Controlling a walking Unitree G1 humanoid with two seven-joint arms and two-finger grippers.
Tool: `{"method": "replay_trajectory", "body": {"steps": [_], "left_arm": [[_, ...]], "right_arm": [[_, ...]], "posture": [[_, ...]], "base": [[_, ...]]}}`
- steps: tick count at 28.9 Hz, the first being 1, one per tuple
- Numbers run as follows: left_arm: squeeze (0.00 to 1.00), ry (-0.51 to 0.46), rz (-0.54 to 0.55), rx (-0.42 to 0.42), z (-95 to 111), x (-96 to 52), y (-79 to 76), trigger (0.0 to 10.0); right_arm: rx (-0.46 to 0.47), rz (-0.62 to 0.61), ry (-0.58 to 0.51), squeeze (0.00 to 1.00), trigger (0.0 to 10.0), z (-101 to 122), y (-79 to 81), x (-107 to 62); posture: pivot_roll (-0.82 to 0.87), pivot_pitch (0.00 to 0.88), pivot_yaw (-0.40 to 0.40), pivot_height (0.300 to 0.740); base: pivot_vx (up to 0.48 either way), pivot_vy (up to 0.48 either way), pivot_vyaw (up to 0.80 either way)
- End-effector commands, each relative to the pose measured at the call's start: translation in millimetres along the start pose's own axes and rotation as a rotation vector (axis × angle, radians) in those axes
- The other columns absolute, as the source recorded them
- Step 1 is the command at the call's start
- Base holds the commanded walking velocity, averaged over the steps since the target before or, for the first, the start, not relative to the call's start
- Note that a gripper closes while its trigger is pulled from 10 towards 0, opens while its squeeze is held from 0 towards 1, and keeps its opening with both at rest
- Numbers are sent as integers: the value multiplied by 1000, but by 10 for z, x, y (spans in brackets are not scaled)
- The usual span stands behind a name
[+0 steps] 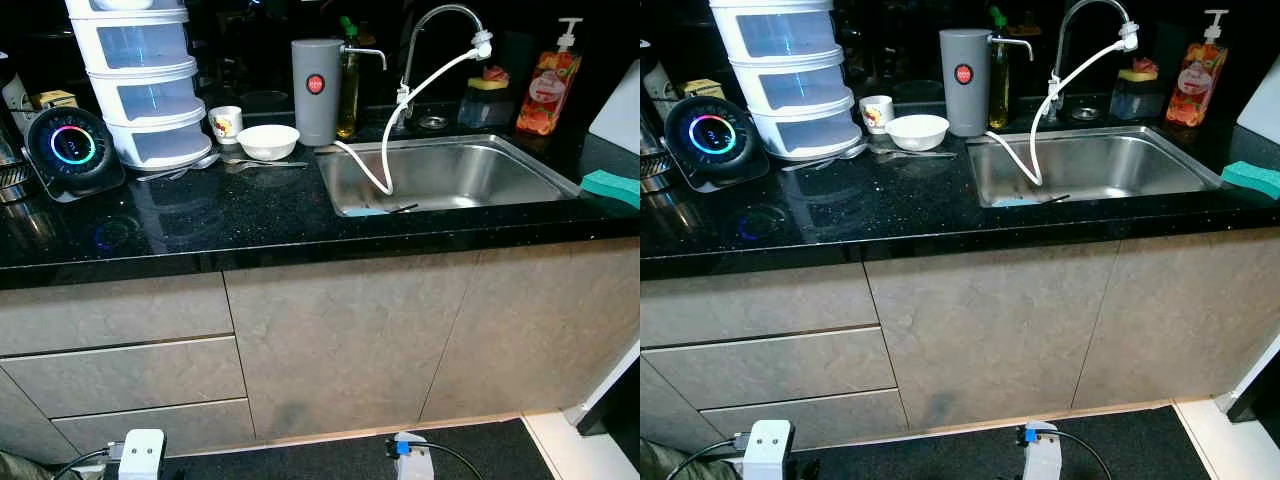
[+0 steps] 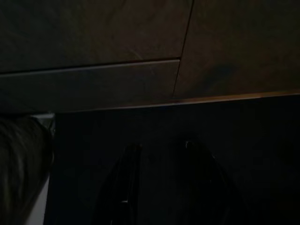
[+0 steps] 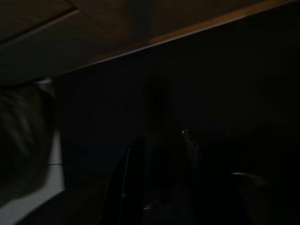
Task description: Kitchen organization
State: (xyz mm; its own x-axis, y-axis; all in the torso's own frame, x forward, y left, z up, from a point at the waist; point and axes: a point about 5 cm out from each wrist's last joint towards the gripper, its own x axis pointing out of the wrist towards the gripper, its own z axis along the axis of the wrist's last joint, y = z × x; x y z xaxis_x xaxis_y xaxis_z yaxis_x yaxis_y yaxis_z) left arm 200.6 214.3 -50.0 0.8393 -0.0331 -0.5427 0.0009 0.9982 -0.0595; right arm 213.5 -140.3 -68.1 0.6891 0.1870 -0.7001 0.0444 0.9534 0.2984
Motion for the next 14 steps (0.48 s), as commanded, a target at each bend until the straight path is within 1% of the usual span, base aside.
{"method": "replay_trajectory", "body": {"steps": [1,2,5,6,7,8,9,11,12,14], "left_arm": [[0,19,-5,-12,-69,-4,-76,10000],[0,19,-5,-12,-69,-4,-76,10000],[0,-2,-11,-26,-51,14,-141,10000],[0,-1,-31,-34,-60,20,-192,10000],[0,-1,-31,-34,-60,20,-192,10000],[0,-5,-42,-22,-64,22,-228,10000],[0,-8,-46,-17,-63,29,-241,10000],[0,-8,-44,-17,-61,30,-235,10000],[0,-4,-41,-18,-71,23,-218,10000],[0,7,-55,-27,-87,21,-230,10000]], "right_arm": [[-64,-40,-26,0,10000,29,-72,-17],[-64,-40,-26,0,10000,29,-72,-17],[-96,-100,-84,0,10000,142,-165,-30],[-111,-129,-117,0,10000,206,-203,-36],[-111,-129,-117,0,10000,206,-203,-36],[-125,-154,-146,0,10000,259,-233,-43],[-141,-179,-164,0,10000,308,-256,-45],[-143,-182,-163,0,10000,309,-255,-44],[-168,-172,-155,0,10000,301,-248,-42],[-176,-167,-176,0,10000,348,-241,-40]], "posture": [[107,32,24,740],[107,32,24,740],[94,33,23,740],[81,20,11,740],[81,20,11,740],[81,17,7,740],[71,33,5,740],[71,33,5,740],[52,31,24,740],[51,27,12,740]], "base": [[0,0,0],[0,0,0],[0,0,0],[0,0,0],[0,0,0],[0,0,0],[0,0,0],[0,0,0],[0,0,0],[0,0,0]]}}
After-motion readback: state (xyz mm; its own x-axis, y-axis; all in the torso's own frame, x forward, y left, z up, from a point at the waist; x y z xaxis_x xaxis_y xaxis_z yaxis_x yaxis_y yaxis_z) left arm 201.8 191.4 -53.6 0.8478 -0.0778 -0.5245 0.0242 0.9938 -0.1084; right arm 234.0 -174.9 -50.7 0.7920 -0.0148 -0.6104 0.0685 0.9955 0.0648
